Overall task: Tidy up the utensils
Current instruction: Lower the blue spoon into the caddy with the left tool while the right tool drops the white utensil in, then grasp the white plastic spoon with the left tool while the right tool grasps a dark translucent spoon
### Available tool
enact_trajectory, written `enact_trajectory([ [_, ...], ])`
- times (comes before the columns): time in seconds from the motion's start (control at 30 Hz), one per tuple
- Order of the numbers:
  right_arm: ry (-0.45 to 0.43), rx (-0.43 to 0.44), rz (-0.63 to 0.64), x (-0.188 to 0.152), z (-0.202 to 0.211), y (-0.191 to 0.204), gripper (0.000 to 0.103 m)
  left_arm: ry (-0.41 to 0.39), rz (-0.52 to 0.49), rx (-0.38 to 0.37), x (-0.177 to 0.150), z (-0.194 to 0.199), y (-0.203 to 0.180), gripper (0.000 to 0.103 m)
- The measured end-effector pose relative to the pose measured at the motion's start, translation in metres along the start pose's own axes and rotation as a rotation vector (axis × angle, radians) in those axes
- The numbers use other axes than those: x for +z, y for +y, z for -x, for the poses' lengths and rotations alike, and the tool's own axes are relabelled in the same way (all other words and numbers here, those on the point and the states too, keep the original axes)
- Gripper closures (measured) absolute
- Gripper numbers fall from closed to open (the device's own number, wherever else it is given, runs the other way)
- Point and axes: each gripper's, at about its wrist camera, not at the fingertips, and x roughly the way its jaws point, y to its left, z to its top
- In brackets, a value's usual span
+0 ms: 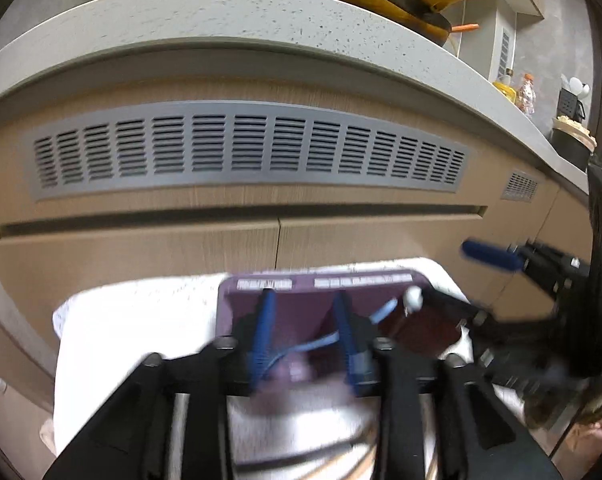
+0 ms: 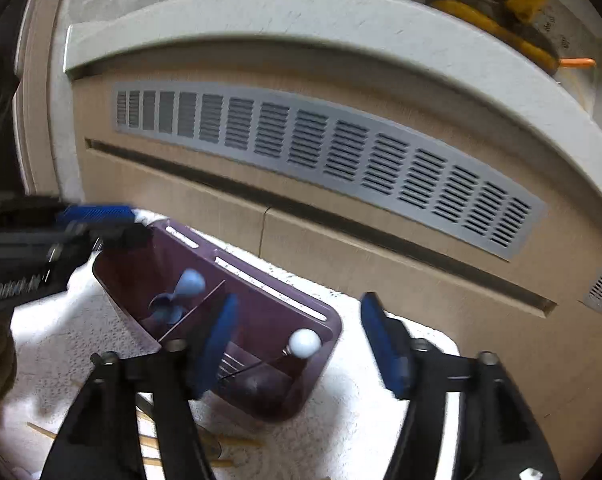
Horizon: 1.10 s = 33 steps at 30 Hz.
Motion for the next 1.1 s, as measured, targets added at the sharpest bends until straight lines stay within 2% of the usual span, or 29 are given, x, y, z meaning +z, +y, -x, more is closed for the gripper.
enact_trajectory([
  [0.03,-0.011,-0.007,-0.011,-0.004,0.011,-0.002,0.033,0.002,-0.001,0.002,-0.006,0.005,0.001,0.052],
  [0.07,-0.018,-0.014,-0.019,-0.007,0.018,-0.002,0.026,0.007,-0.005,0.007,-0.014,0.01,0.0,0.045],
  [0.1,-0.027,-0.028,-0.025,-0.012,0.028,-0.002,0.01,0.014,-0.01,0.011,-0.022,0.014,0.002,0.043],
  [0.13,-0.037,-0.043,-0.024,-0.02,0.037,-0.001,0.003,0.021,-0.017,0.017,-0.03,0.019,0.002,0.038],
  [0.17,-0.047,-0.054,-0.022,-0.028,0.044,0.002,0.0,0.029,-0.024,0.03,-0.04,0.023,0.0,0.034],
  [0.23,-0.017,-0.079,-0.012,-0.046,0.049,0.007,0.0,0.052,-0.023,0.073,-0.062,0.031,0.0,0.028],
  [0.33,0.093,-0.069,-0.032,-0.084,0.048,0.014,0.0,0.109,0.004,0.108,-0.089,0.04,0.002,0.026],
  [0.43,0.23,-0.001,-0.111,-0.124,0.045,0.018,0.001,0.146,0.024,0.129,-0.114,0.053,0.002,0.025],
  [0.47,0.251,0.012,-0.134,-0.132,0.044,0.02,0.001,0.156,0.016,0.133,-0.124,0.06,0.001,0.025],
  [0.57,0.299,0.053,-0.225,-0.155,0.049,0.021,0.002,0.206,-0.009,0.105,-0.149,0.077,-0.004,0.025],
  [0.63,0.294,0.057,-0.271,-0.161,0.054,0.019,0.002,0.265,-0.011,0.033,-0.163,0.084,-0.01,0.026],
  [0.7,0.281,0.055,-0.301,-0.164,0.058,0.016,0.002,0.317,-0.027,-0.027,-0.178,0.093,-0.018,0.029],
  [0.77,0.268,0.053,-0.305,-0.165,0.064,0.016,0.002,0.358,-0.052,-0.043,-0.188,0.095,-0.029,0.047],
  [0.83,0.25,0.032,-0.278,-0.165,0.071,0.021,0.004,0.383,-0.058,-0.05,-0.193,0.094,-0.032,0.056],
  [0.87,0.243,0.022,-0.263,-0.165,0.073,0.022,0.01,0.391,-0.064,-0.047,-0.195,0.092,-0.034,0.059],
  [0.9,0.24,0.015,-0.251,-0.162,0.073,0.024,0.018,0.395,-0.069,-0.036,-0.196,0.09,-0.036,0.059],
  [1.0,0.252,0.024,-0.253,-0.166,0.075,0.022,0.032,0.421,-0.057,-0.02,-0.197,0.078,-0.036,0.065],
  [1.1,0.262,0.023,-0.264,-0.169,0.077,0.018,0.035,0.428,-0.037,-0.018,-0.192,0.069,-0.033,0.066],
])
